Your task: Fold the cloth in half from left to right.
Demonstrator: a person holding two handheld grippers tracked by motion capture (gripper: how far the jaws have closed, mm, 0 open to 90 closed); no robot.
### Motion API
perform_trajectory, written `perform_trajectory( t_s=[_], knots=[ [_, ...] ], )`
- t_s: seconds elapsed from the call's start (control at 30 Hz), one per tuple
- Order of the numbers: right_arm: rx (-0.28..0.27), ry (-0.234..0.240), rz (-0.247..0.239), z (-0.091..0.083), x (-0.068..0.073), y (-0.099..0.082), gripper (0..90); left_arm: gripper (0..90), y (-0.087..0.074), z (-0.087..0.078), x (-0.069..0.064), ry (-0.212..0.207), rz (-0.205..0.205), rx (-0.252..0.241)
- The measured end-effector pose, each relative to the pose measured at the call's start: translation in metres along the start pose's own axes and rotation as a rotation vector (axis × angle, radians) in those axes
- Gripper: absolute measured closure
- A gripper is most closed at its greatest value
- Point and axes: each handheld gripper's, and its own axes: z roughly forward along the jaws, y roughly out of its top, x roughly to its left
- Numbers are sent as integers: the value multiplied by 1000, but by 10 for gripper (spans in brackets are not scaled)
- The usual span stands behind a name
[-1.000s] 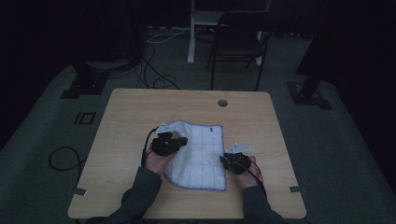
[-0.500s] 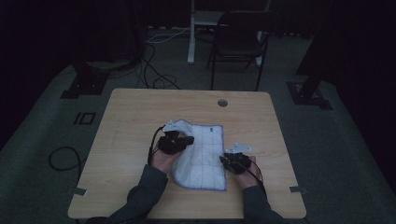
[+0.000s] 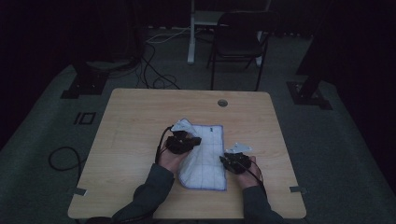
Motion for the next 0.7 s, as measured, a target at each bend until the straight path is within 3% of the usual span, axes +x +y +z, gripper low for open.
perform_trajectory(
  t_s=[0.7],
  knots=[
    [-6, 2, 13, 0, -1, -1, 699, 869, -3, 38, -12, -36, 8, 67]
  ],
)
